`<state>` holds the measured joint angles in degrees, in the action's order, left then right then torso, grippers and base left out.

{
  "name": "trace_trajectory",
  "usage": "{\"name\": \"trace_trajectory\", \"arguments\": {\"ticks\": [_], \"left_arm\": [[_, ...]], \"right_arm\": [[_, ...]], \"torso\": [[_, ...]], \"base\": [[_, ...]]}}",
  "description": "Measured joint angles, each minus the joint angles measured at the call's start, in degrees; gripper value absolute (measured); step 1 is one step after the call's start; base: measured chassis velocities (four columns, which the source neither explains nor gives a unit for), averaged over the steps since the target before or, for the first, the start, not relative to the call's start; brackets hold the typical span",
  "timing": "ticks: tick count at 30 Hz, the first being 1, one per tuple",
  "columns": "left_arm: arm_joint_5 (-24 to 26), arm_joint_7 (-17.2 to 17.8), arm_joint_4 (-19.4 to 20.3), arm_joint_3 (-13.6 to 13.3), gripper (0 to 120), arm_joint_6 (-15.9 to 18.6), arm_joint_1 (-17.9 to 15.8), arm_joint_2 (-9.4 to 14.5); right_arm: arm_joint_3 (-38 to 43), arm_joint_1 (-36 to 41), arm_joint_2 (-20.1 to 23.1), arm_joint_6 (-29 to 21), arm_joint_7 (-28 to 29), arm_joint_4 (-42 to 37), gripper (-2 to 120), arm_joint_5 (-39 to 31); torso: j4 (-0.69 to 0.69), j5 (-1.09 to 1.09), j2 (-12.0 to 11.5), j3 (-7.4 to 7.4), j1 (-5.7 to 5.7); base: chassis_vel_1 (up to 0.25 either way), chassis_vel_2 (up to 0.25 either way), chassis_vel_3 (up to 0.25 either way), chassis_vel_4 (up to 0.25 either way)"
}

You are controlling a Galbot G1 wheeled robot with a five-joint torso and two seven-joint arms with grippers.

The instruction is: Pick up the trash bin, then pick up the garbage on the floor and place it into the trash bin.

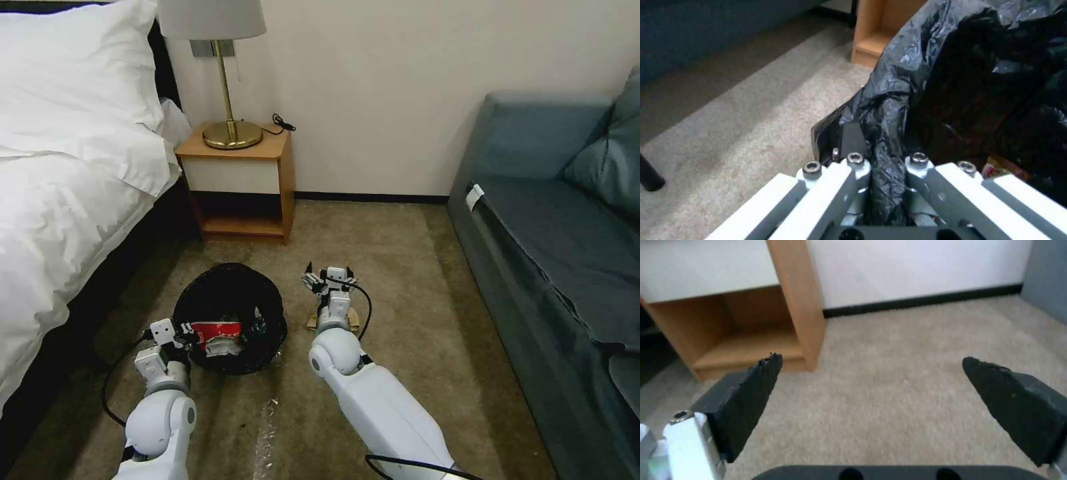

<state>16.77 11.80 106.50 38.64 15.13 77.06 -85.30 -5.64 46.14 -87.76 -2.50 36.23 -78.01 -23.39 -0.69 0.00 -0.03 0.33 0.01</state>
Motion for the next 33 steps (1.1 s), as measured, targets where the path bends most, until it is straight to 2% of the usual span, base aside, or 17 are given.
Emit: {"name": "trace_trajectory", "arguments": {"ticks": [8,21,27,28,30,31,33], "left_arm": [[0.0,0.1,0.5,0.1,3,0.1,0.4,-0.3],[-0.4,0.2,0.8,0.2,3,0.1,1.0,-0.5],[-0.7,0.2,1.0,-0.4,3,0.1,1.0,-0.6],[-0.8,0.2,1.2,-0.4,3,0.1,1.1,-0.6],[-0.8,0.3,1.2,-0.3,3,0.1,1.1,-0.6],[-0.9,0.3,1.3,-0.2,3,0.1,1.1,-0.7],[-0.9,0.3,1.4,-0.2,3,0.2,1.1,-0.7]], "right_arm": [[3.9,-0.6,-3.8,-0.6,0.0,3.8,100,-5.6],[12.2,-0.9,-4.5,-0.6,0.1,9.9,100,-8.3],[9.2,0.3,-4.4,-0.4,-2.9,11.5,100,-4.3],[6.3,0.8,-3.6,0.1,-4.1,12.5,100,-2.3],[5.3,1.0,-2.9,0.2,-4.3,12.9,100,-1.8],[2.9,1.8,-0.9,0.3,-4.7,14.1,100,-0.4],[1.6,2.2,0.1,0.5,-5.1,14.9,100,1.0]], "torso": [[0.01,0.00,0.0,0.00,0.00],[0.00,-0.01,0.0,0.00,0.00],[0.00,-0.01,0.0,0.00,0.00],[0.03,0.02,0.0,0.00,0.00],[0.03,0.01,0.0,-0.01,0.00],[0.01,-0.01,0.0,-0.01,0.00],[0.00,0.01,0.0,0.00,0.00]], "base": [[0.000,0.000,0.000,0.000],[0.000,0.000,0.000,0.000],[0.000,0.000,0.000,0.000],[0.000,0.000,0.000,0.000],[0.000,0.000,0.000,0.000],[0.000,0.000,0.000,0.000],[0.000,0.000,0.000,0.000]]}}
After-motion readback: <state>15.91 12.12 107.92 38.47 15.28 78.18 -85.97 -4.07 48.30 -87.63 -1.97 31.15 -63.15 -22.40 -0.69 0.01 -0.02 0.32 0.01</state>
